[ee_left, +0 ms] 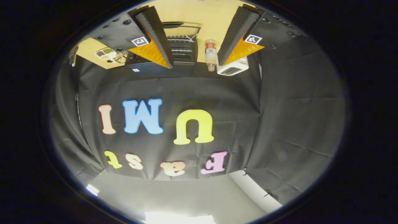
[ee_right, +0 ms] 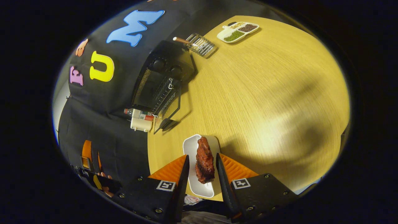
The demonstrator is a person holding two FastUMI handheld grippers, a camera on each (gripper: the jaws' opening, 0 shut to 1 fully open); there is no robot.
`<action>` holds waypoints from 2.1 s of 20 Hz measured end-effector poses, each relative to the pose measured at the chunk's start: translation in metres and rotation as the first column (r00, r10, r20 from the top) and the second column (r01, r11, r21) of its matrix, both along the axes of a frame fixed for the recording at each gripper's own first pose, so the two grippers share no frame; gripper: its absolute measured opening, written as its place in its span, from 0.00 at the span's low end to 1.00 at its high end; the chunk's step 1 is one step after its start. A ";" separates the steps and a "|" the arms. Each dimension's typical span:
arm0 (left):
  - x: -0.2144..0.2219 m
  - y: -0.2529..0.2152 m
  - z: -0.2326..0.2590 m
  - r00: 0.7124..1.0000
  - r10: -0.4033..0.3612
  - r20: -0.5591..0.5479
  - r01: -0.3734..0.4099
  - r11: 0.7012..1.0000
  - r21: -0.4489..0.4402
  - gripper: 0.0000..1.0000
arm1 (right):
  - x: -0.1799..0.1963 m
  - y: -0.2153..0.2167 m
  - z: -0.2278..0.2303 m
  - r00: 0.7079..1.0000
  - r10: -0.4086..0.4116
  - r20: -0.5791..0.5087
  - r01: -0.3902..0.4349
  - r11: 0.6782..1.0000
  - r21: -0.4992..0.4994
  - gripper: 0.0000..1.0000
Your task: Open the electric oven with the left hand, put the food in, and close the electric oven.
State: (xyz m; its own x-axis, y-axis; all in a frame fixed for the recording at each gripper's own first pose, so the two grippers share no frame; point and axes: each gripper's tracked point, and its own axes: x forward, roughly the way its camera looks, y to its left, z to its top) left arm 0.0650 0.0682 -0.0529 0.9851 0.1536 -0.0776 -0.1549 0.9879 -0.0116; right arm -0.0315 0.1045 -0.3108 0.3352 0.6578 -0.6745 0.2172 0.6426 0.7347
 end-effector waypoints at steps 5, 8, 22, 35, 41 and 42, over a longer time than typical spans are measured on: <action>0.005 -0.005 -0.002 1.000 -0.009 -0.006 0.009 1.000 -0.004 1.00 | 0.011 -0.001 0.001 0.999 -0.034 0.004 0.034 0.999 0.001 0.09; 0.007 -0.006 -0.004 1.000 -0.015 -0.008 0.015 1.000 -0.010 1.00 | 0.010 -0.005 0.015 1.000 -0.014 0.024 0.014 1.000 -0.011 0.09; 0.026 0.000 -0.023 0.999 -0.044 -0.026 0.040 0.993 -0.112 1.00 | 0.089 0.048 0.086 0.980 -0.013 0.199 0.001 0.998 0.062 0.09; 0.043 0.079 -0.038 0.999 0.019 -0.041 -0.023 0.996 -0.090 0.95 | 0.170 0.135 0.096 0.943 -0.105 0.317 0.065 0.989 0.134 0.08; 0.048 0.110 -0.047 0.997 0.049 -0.057 -0.053 0.996 -0.075 0.91 | 0.208 0.164 0.083 0.920 -0.168 0.354 0.127 0.982 0.137 0.09; 0.049 0.115 -0.049 0.997 0.054 -0.063 -0.058 0.996 -0.072 0.95 | 0.215 0.167 0.079 0.918 -0.177 0.356 0.138 0.981 0.133 0.08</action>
